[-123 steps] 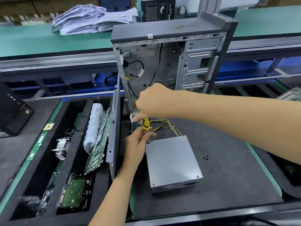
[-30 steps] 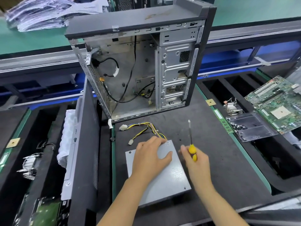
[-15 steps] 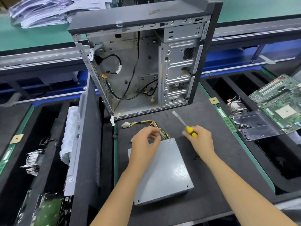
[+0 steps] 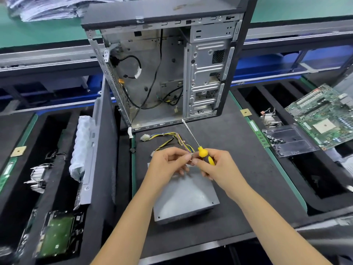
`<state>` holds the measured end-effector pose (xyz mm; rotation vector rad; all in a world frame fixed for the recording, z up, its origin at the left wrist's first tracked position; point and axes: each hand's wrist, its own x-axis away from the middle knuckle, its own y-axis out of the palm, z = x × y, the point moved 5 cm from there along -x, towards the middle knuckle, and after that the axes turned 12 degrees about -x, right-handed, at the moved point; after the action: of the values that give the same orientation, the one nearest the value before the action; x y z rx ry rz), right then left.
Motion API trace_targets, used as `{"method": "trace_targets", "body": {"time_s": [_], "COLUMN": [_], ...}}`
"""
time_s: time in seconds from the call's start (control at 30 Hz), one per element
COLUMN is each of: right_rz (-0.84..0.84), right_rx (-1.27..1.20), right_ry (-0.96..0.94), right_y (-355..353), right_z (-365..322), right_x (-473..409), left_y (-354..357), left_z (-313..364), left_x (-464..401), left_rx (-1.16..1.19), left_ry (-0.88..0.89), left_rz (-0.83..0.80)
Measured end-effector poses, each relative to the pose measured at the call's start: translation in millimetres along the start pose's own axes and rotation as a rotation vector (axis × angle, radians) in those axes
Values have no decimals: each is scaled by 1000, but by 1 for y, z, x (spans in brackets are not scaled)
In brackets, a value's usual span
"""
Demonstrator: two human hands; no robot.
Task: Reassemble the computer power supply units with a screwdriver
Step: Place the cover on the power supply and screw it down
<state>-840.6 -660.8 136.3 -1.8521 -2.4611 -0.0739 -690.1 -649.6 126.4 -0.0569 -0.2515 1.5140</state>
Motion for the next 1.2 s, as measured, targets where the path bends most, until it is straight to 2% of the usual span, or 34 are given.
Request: {"method": "trace_targets", "body": {"time_s": [0.2,0.33,0.4,0.53,0.67,0.73,0.83,0.97,1.2], "right_rz": [-72,-136,-160,-180,-254,-271,-291,-277,-275], "right_rx": [453,589,529,246,86,161,268,269,370], "right_ry": [-159,-232,-215,-110,25,65,87,-76,-103], "right_y": [9,15,15,11,2,-18,-43,-48,-50], "right_z": [-18,-30,-32,-28,-31,-39,-55,-80,-93], "right_x": [2,-1,-4,-8,-11,-14,-15,-16,-21], "left_y": [-2,-4,-2,6,-4,-17,-25,-22,-22], "left_z": [-10,-12,-12,-16,-22,-19,-12,-6,5], "left_x": [17,20,18,14,5,0,-5,-11,-14], "left_rx": [22,103,185,398,565,477,268,80,88], "left_ry": [-130,-178,-186,-215,-175,-68,53,135,211], "left_rz": [-144,-216,-222,-189,-22,73,120,116,156]}}
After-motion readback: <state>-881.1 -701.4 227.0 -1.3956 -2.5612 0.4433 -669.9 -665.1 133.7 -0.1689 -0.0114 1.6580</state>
